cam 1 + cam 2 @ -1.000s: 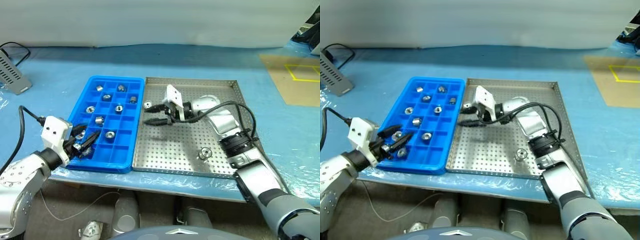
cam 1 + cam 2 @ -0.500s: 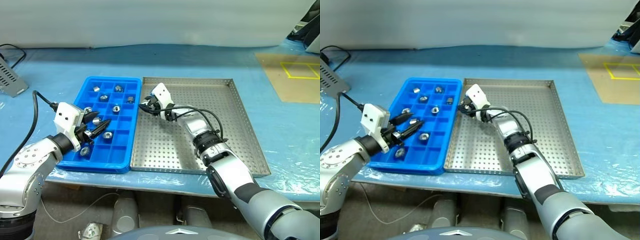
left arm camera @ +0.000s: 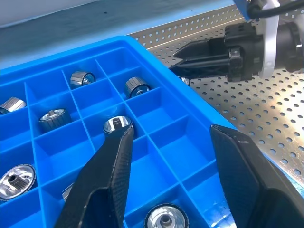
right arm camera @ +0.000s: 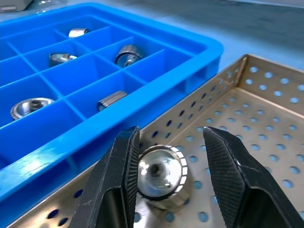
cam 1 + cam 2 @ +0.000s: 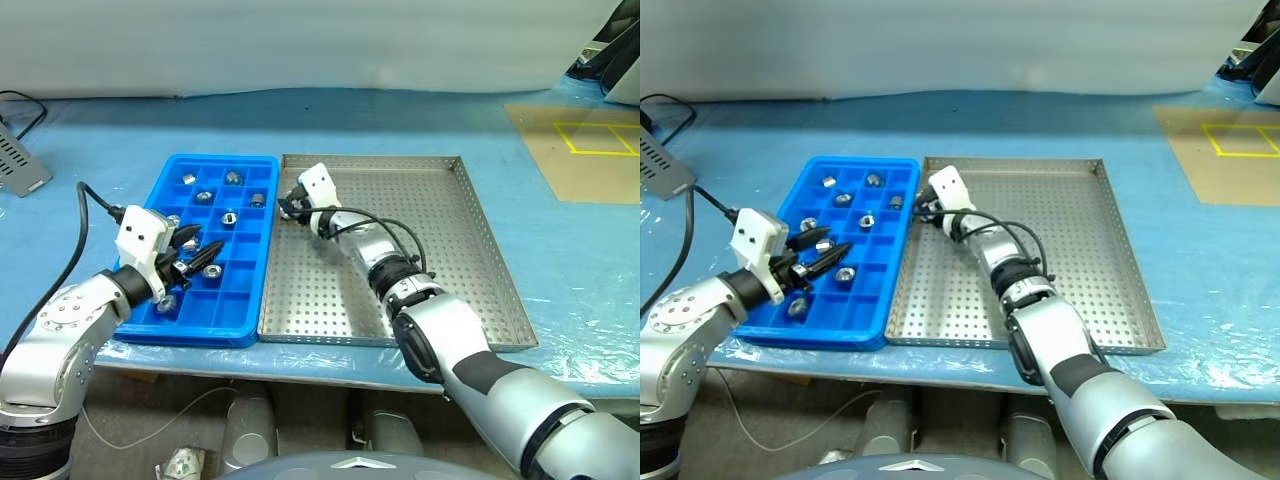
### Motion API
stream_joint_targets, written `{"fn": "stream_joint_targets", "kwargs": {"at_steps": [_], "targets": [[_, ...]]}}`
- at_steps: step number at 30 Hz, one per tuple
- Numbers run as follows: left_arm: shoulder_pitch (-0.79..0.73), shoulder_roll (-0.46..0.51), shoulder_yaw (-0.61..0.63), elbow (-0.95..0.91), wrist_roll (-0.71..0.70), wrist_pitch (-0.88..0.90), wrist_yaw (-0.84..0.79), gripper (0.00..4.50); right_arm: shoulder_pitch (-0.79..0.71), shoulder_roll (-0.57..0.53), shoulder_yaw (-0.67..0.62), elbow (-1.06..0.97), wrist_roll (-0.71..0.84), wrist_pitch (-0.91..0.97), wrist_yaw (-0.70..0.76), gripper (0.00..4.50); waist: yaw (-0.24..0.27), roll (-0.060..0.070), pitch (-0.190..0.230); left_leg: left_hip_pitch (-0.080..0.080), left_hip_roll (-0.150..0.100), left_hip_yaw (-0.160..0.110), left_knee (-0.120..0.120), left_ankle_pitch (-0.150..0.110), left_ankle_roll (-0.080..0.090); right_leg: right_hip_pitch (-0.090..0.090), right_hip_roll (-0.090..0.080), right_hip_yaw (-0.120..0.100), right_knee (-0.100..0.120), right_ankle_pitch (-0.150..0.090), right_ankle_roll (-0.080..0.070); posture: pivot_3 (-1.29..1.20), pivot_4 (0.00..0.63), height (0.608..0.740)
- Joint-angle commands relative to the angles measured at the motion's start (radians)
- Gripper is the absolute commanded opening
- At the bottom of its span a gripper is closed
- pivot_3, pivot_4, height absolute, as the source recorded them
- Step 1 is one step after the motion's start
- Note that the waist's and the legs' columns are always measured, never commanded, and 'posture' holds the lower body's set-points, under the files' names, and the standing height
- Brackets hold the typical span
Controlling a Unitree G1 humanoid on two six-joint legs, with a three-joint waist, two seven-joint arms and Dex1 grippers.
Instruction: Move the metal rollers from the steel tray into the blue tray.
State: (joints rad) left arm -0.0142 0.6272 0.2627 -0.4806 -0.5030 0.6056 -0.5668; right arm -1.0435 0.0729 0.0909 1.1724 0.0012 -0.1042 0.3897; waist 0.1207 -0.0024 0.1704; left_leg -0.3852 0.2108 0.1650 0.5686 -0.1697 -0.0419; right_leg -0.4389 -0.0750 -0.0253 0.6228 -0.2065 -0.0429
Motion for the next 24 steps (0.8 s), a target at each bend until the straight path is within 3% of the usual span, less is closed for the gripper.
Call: {"fn": "stream_joint_targets", "kwargs": {"at_steps": [1, 14, 24], "targets": [[-0.018, 0.002, -0.007, 0.004, 0.015, -0.038, -0.008, 2.73, -0.002, 0.019, 0.002, 0.007, -0.025, -0.034, -0.017, 2.18, 0.000, 0.000, 0.000, 0.000, 0.000, 0.000, 0.000, 0.000, 0.000, 0.000, 0.000, 0.000, 0.000, 0.000, 0.000, 0.21, 0.150, 0.740], [-0.055, 0.005, -0.046, 0.062, 0.063, -0.085, -0.017, 2.73, 0.042, 0.032, -0.007, 0.064, -0.052, -0.010, -0.045, 2.18, -0.007, 0.000, 0.000, 0.004, 0.000, 0.000, 0.000, 0.000, 0.000, 0.003, 0.000, 0.000, 0.001, 0.000, 0.000, 0.19, 0.150, 0.740], [-0.059, -0.003, -0.057, 0.095, 0.088, -0.112, -0.031, 2.73, 0.018, 0.044, -0.100, 0.055, 0.018, 0.071, -0.029, 2.18, -0.024, 0.000, 0.000, 0.003, 0.000, 0.000, 0.000, 0.000, 0.000, 0.002, 0.000, 0.000, 0.001, 0.000, 0.000, 0.18, 0.150, 0.740]]}}
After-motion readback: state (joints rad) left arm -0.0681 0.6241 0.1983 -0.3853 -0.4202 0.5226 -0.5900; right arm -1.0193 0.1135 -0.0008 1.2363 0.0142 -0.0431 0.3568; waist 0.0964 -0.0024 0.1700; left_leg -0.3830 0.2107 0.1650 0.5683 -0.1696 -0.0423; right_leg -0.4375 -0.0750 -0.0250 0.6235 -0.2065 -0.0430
